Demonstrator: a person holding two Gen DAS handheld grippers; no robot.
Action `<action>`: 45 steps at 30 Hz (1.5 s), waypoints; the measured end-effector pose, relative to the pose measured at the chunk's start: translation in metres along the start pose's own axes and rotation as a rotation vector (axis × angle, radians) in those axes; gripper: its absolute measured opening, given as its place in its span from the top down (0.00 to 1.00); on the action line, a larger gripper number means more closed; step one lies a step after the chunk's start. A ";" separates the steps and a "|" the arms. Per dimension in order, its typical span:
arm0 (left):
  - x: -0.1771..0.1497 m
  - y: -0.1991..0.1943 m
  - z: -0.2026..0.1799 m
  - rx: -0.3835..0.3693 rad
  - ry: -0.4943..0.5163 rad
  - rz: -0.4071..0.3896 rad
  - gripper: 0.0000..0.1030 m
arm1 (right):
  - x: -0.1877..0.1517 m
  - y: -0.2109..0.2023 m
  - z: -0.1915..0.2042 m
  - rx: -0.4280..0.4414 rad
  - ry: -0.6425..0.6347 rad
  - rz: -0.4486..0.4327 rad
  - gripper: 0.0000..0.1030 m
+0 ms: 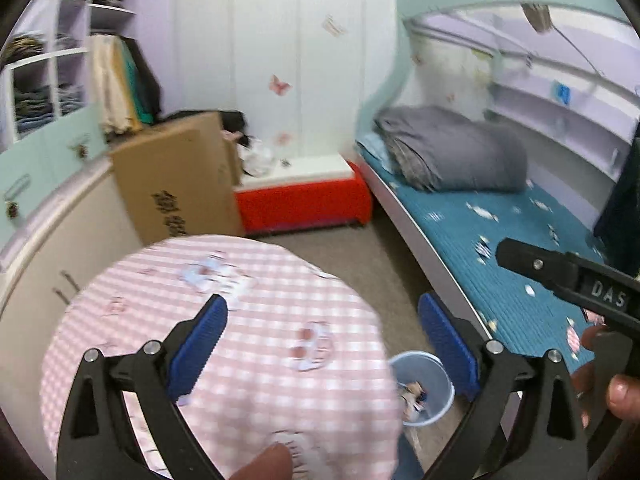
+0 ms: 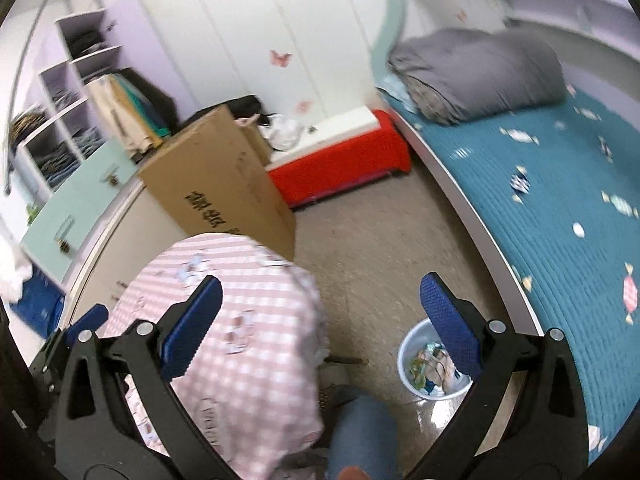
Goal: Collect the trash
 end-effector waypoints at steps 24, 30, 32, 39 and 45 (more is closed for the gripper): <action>0.006 -0.160 0.030 0.186 -0.063 -0.313 0.06 | -0.011 -0.146 0.112 -0.076 -0.254 -0.376 0.06; 0.006 -0.168 0.023 0.185 -0.060 -0.334 0.06 | -0.009 -0.154 0.111 -0.079 -0.248 -0.401 0.06; 0.006 -0.169 0.023 0.183 -0.059 -0.338 0.06 | -0.009 -0.155 0.111 -0.078 -0.248 -0.402 0.06; 0.005 -0.172 0.023 0.178 -0.066 -0.345 0.06 | -0.010 -0.156 0.112 -0.075 -0.253 -0.407 0.06; 0.003 -0.171 0.021 0.161 -0.063 -0.344 0.06 | -0.011 -0.155 0.112 -0.075 -0.248 -0.399 0.06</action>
Point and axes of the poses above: each gripper's, at about its wrist camera, not at the fingertips, and y roughly the way its jaws point, z to its left, x to its top, the point moved 3 cm from there along y, roughly the way its jaws point, and after that the axes turned 14 degrees about -x, right-handed, at the moved point
